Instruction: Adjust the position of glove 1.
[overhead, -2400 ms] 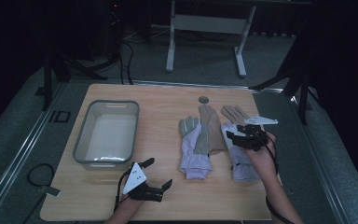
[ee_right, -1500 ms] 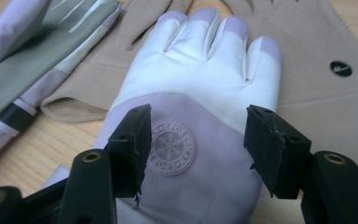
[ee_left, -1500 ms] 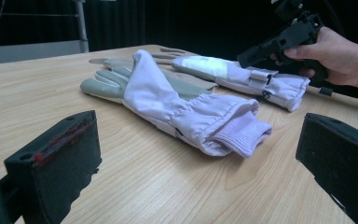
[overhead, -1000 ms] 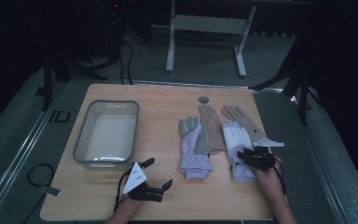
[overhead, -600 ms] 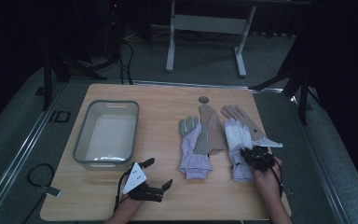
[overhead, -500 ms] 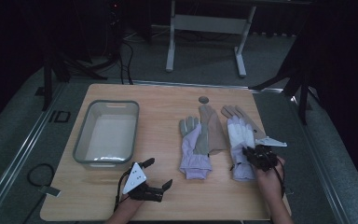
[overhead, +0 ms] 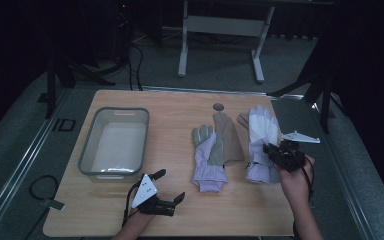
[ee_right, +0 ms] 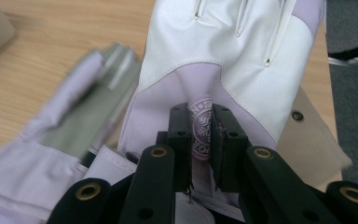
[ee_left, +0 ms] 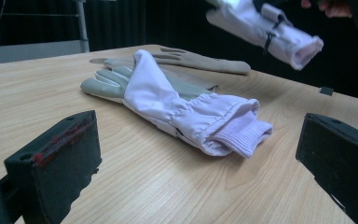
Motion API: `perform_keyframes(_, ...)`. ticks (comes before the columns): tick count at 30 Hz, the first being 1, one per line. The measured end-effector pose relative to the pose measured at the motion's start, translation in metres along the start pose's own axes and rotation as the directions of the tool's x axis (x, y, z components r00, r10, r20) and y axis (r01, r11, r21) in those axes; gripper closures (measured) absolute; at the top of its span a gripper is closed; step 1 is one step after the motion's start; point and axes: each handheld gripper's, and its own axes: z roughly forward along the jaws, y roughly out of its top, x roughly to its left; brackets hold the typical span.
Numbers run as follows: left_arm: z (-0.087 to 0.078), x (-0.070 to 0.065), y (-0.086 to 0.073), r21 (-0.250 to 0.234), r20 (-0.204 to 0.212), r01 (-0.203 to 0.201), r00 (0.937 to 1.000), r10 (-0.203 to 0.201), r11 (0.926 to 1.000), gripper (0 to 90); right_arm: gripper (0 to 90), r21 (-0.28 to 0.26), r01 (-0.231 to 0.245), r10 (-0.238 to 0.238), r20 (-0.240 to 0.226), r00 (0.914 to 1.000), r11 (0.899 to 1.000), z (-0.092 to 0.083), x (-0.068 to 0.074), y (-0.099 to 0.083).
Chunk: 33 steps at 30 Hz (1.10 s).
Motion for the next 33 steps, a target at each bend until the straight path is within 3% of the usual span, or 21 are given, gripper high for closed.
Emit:
perform_keyframes(6,0.0,0.0,0.0,0.002,0.0,-0.002,1.0,0.002,1.0,0.0,79.6,-0.032,0.008,-0.009,-0.027,0.9996,0.999,-0.004,0.022,0.019)
perform_keyframes(14,0.0,0.0,0.0,0.004,-0.001,-0.005,1.0,0.005,1.0,0.0,79.6,-0.032,-0.008,0.005,-0.07,0.9975,0.999,0.003,0.057,0.034)
perform_keyframes(22,0.0,0.0,0.0,0.004,-0.002,-0.009,1.0,0.009,0.9999,0.0,79.5,0.0,-0.01,0.01,-0.109,0.994,1.0,0.021,0.098,0.034)
perform_keyframes(33,0.0,-0.001,0.0,0.004,-0.003,-0.011,0.9999,0.011,0.9999,0.0,79.4,0.063,0.033,-0.026,-0.103,0.9943,0.997,0.046,0.133,0.024)
